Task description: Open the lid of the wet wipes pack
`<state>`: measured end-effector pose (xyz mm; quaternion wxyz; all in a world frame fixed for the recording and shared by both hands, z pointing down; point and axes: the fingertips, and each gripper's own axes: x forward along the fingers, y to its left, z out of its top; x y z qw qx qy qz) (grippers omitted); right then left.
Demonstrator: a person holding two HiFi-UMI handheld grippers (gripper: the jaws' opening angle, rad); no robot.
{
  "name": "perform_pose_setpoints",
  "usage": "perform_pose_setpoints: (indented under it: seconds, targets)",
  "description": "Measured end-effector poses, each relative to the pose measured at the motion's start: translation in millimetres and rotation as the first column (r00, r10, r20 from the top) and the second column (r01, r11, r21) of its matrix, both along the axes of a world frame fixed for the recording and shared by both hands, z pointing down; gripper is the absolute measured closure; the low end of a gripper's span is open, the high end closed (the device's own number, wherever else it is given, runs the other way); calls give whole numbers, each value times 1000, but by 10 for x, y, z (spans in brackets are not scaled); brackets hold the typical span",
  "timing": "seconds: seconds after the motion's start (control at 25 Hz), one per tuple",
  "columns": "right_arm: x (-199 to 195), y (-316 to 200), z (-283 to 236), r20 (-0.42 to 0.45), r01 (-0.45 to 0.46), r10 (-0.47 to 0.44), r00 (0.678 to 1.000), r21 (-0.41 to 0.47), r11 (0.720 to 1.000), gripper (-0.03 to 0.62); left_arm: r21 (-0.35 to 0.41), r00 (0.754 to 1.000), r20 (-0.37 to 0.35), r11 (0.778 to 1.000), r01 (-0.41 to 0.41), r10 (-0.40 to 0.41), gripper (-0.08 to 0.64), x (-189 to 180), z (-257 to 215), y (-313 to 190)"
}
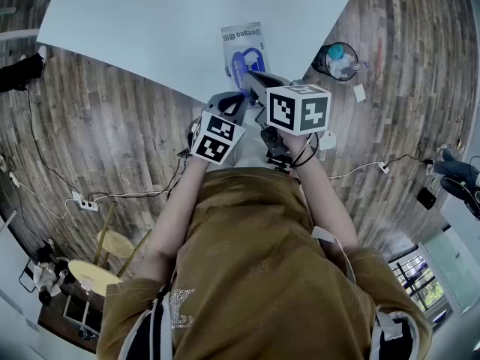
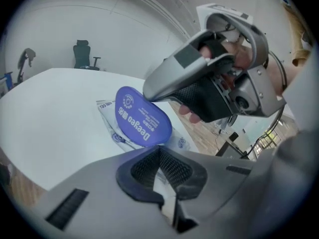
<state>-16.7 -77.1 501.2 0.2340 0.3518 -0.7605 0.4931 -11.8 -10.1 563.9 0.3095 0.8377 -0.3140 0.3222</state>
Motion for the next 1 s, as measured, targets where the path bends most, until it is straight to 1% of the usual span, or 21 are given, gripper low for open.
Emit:
perform_pose_setpoints:
  seconds: [0.12, 0.28, 0.56, 0.68, 0.8, 1.0]
  targets:
    - [0, -9, -1, 8, 4, -4, 1000, 5, 1000, 584, 20, 997, -35, 997, 73, -73, 558, -135, -133, -82]
    - [-54, -30, 9, 33, 18, -18, 999, 1, 1000, 584, 34, 987, -61, 988, 153, -151, 558, -298, -262, -230]
    - [-237, -5, -20, 83, 83, -83, 993, -2, 997, 584, 122, 966, -66, 958, 258, -252, 558, -573, -502, -534]
    - [-289, 0, -22, 109, 114, -113, 988, 3, 993, 584, 140, 960, -74, 950, 280, -272, 558, -664, -560, -650]
    - [-345, 18, -46, 148, 136, -135, 980, 1, 991, 584, 159, 961, -75, 948, 275, -266, 558, -735, -622, -722]
    - [-338, 7, -26, 128, 161, -160, 979, 5, 987, 584, 179, 958, -84, 942, 284, -274, 558, -776, -721, -849]
